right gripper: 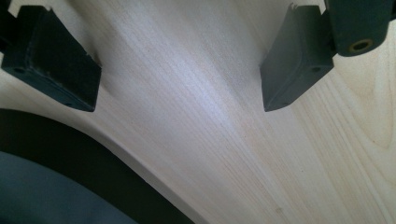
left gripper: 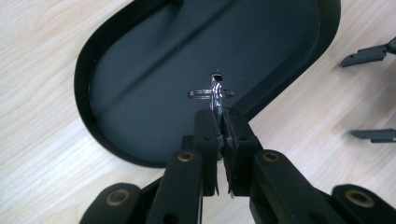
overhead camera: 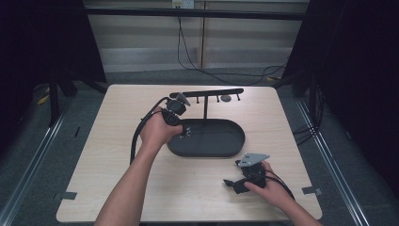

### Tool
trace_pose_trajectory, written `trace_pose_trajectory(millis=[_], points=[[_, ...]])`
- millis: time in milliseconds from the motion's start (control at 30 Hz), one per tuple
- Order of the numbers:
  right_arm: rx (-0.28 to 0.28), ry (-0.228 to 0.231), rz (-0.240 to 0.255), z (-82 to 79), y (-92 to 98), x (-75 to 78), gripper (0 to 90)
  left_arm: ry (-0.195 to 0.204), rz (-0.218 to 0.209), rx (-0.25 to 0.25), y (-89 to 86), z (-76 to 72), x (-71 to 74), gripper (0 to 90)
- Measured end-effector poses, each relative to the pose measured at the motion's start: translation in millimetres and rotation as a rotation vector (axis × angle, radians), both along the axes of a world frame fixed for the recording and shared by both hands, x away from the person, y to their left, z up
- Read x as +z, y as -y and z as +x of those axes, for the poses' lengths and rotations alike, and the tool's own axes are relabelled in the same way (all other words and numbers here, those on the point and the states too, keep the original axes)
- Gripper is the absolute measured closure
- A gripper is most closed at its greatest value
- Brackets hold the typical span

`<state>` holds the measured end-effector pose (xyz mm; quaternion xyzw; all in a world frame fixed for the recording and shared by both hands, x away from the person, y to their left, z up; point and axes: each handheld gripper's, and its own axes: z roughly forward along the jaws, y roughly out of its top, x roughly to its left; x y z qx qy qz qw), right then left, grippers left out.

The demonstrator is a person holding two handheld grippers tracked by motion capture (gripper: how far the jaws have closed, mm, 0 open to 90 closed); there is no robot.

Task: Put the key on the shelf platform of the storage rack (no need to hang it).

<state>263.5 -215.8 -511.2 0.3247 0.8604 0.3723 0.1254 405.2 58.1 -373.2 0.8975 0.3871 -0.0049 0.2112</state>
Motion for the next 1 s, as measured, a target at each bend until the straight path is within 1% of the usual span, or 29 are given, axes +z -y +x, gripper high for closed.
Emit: trace_pose_trajectory(millis=[67,133,200,300,333,367,467,500,533,567,633,767,800,833,967,1000], points=[[-0.001,0.0,0.001,0.0,0.0,0.0,11.6,0.005,-0.002,-0.002,1.9,0.9,-1.1,85.1],[0.001,0.0,0.001,-0.1,-0.1,0.0,11.6,0.014,-0.005,0.007,4.0,1.1,-3.0,85.1],[0.0,0.0,0.0,-0.2,0.0,0.0,11.6,0.019,0.001,0.0,6.2,1.4,-4.8,85.1],[0.002,0.001,0.0,-0.1,0.0,0.0,11.6,0.023,-0.01,-0.005,9.4,1.8,-8.4,85.0],[0.002,0.001,0.0,-0.1,0.0,0.0,11.6,0.023,-0.011,0.002,10.7,1.6,-9.5,85.1],[0.003,0.0,0.001,-0.1,-0.1,-0.1,11.7,0.027,-0.02,0.01,12.4,1.4,-11.2,85.1],[0.002,0.001,0.0,-0.2,-0.1,0.0,11.6,0.03,-0.019,-0.001,14.8,2.5,-14.9,85.1],[0.003,0.0,0.0,-0.2,0.0,0.0,11.6,0.03,-0.025,0.006,15.8,2.4,-16.4,85.0],[0.002,0.0,0.0,-0.2,-0.1,0.0,11.6,0.028,-0.021,0.005,16.2,2.8,-17.5,85.0],[0.003,0.0,0.001,-0.2,-0.1,-0.1,11.6,0.032,-0.029,0.013,17.1,2.8,-19.3,85.0],[0.002,0.0,0.001,-0.2,-0.1,0.0,11.6,0.031,-0.018,0.003,17.5,3.8,-21.1,85.0],[0.002,-0.001,0.001,-0.3,-0.1,-0.1,11.6,0.034,-0.027,0.019,19.1,4.0,-26.9,84.9],[0.002,-0.001,0.001,-0.3,-0.1,0.0,11.6,0.039,-0.026,0.009,18.9,4.6,-28.5,85.0],[0.002,-0.001,0.001,-0.3,-0.1,0.0,11.6,0.036,-0.026,0.015,19.5,4.6,-30.1,85.0],[0.004,0.002,0.0,-0.1,0.0,-0.2,11.6,0.029,-0.008,0.002,20.0,6.5,-36.9,84.9],[0.003,0.003,0.0,-0.1,-0.1,-0.2,11.6,0.028,-0.011,0.008,21.2,6.4,-38.9,84.9]])
